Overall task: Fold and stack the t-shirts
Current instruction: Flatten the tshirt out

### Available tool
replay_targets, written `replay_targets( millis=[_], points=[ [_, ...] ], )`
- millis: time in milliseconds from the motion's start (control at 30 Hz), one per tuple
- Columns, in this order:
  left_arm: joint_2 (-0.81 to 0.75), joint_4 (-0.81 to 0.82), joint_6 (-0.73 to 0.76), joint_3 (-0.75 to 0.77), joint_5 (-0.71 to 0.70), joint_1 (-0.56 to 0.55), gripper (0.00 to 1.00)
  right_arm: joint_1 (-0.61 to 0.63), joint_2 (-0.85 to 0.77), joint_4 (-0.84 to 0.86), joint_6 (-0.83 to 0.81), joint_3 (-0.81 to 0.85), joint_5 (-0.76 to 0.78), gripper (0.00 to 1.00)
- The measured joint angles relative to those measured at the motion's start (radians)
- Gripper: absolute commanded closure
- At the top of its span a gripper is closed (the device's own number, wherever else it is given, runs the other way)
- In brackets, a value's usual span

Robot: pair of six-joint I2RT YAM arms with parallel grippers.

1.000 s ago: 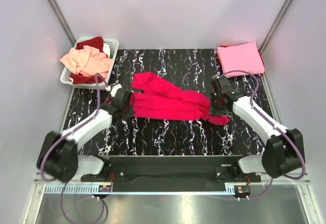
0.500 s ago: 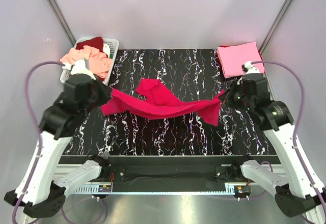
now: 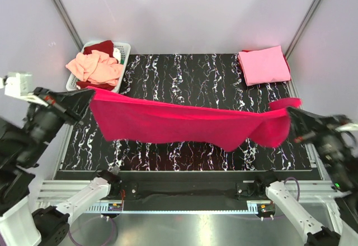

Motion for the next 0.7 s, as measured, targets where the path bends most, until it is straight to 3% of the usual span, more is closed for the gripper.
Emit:
replay_targets(
  millis=[133, 367, 567, 700],
  points=[
    [-0.069, 0.093, 0.04, -0.006, 0.105, 0.011, 1.0, 0.0, -0.062, 0.1, -0.084, 0.069, 0.0, 0.99],
    [-0.134, 0.238, 0.056, 0.002, 0.224, 0.121, 1.0, 0.0, -0.028, 0.213, -0.23, 0.209, -0.021, 0.99],
    [-0.049, 0.243, 0.055, -0.048, 0.168, 0.131, 1.0, 0.0, 0.116, 0.293, -0.274, 0.186, 0.047, 1.0],
    [0.093, 0.251, 0.043, -0.209, 0.072, 0.132, 1.0, 0.0, 0.309, 0.359, -0.283, 0.062, 0.148, 1.0]
  ],
)
